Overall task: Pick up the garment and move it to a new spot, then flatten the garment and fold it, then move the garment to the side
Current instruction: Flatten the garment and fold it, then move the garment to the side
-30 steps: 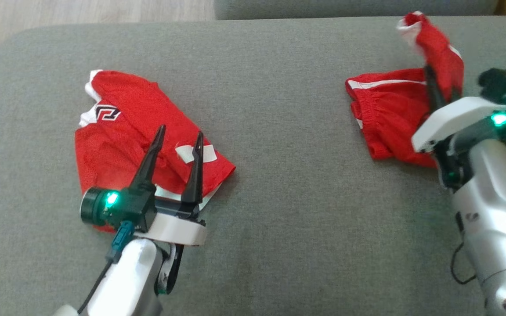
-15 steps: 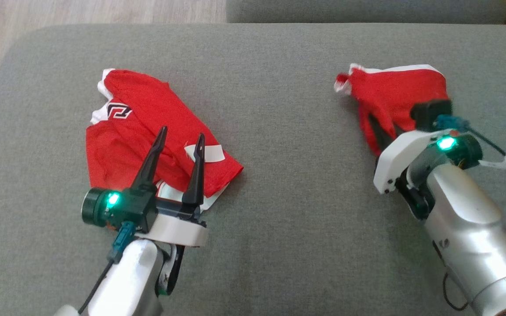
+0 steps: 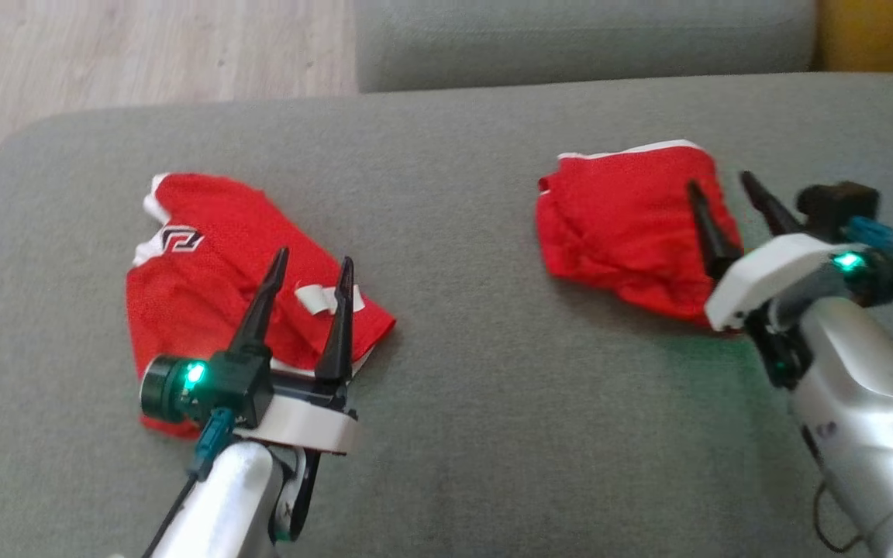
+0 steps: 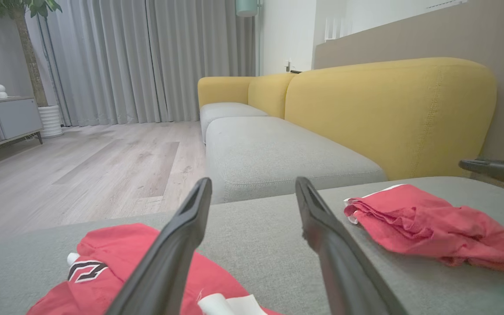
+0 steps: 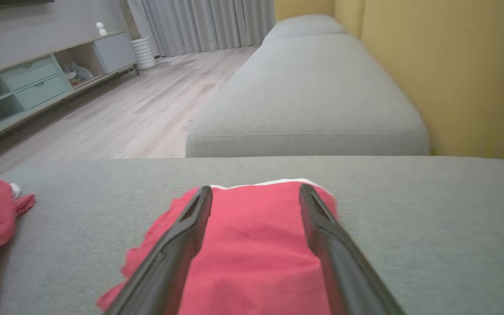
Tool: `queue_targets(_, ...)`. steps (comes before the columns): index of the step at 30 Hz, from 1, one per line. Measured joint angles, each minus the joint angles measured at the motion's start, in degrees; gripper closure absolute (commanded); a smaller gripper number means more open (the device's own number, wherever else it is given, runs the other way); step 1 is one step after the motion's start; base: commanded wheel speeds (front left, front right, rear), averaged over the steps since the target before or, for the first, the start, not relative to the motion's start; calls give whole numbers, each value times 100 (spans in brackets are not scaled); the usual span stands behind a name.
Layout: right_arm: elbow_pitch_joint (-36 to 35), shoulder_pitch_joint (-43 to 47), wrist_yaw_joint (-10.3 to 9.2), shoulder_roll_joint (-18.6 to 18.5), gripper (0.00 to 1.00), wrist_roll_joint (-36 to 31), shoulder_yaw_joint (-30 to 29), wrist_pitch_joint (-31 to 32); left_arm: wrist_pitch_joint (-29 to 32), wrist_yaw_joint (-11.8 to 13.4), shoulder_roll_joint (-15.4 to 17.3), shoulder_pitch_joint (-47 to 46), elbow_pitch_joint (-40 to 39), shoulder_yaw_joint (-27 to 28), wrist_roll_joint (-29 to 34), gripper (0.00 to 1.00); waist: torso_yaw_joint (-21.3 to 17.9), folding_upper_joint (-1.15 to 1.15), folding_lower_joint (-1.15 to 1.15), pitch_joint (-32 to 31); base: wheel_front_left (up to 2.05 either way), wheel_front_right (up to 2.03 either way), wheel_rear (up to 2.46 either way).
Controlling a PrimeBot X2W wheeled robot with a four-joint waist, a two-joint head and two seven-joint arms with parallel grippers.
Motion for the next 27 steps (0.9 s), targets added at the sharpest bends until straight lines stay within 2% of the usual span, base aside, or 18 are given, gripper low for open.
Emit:
queue_targets(4, -42, 185, 0, -133, 0, -64, -267, -196, 0, 13, 2, 68, -4, -3, -23, 0, -143, 0, 0, -137, 0, 0, 0)
queue_targets(11, -549, 856, 0, -160, 0, -811, -1252, -397, -1, 65, 2, 328, -11, 19, -86, 0, -459, 0, 0, -407, 0, 0, 0)
queue_targets(13, -871, 1154, 0, -36, 0, -1112, -1630, -420, -1, 96, 3, 420, 0, 33, -89, 0, -535, 0, 0, -465, 0, 0, 0)
queue_targets(14, -1341, 1542, 0, 179, 0, -1426, -1998, -425, -1, 119, 0, 532, -7, 89, -90, 0, -599, 0, -1, -508, 0, 0, 0)
queue_targets(16, -1808, 1977, 0, 444, 0, -1762, -2294, -430, -1, 149, -3, 647, -33, 170, -90, 0, -637, 0, -1, -521, 0, 0, 0)
queue_targets(17, -2134, 2407, 0, 713, 0, -2036, -2513, -432, -1, 202, -14, 755, -85, 236, -65, 0, -645, 0, -1, -509, 0, 0, 0)
queue_targets(19, -2373, 2746, 0, 915, 0, -2172, -2664, -432, -1, 219, -47, 851, -157, 314, 0, 0, -651, 0, 0, -485, 0, 0, 0)
queue_targets(27, -3227, 2949, 0, 1053, 0, -2423, -2888, -133, -1, 87, -197, 901, -248, 432, 223, 0, -588, 0, 0, -314, 0, 0, 0)
